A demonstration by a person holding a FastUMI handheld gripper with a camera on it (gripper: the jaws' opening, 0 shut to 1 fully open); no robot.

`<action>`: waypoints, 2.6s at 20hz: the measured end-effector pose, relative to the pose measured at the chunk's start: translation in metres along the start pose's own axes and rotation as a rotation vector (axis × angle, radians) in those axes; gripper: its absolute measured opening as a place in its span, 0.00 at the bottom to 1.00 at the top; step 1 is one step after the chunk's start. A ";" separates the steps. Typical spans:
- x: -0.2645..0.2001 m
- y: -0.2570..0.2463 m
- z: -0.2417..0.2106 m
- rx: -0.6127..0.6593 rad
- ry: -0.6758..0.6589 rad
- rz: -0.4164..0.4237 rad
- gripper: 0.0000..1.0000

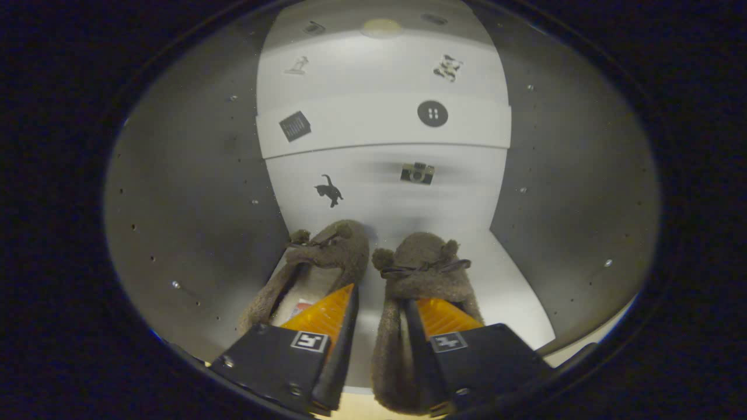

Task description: Open the shoe cabinet door, grab the shoes and put them into the shoe cabinet, then close the shoe cabinet door.

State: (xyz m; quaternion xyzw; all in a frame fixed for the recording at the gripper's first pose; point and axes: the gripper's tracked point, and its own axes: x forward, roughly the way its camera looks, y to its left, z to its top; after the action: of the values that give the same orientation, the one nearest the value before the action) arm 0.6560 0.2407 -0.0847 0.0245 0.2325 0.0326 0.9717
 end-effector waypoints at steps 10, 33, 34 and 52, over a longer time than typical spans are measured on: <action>-0.096 0.031 0.008 -0.154 -0.277 0.011 0.77; -0.511 -0.104 -0.144 -0.034 -0.495 -0.145 1.00; -0.525 -0.117 -0.149 -0.021 -0.499 -0.159 1.00; -0.456 -0.297 -0.103 0.017 -0.477 0.000 1.00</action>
State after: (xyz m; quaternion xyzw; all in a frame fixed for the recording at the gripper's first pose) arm 0.2188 -0.0858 0.0102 0.0395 -0.0034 0.0241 0.9989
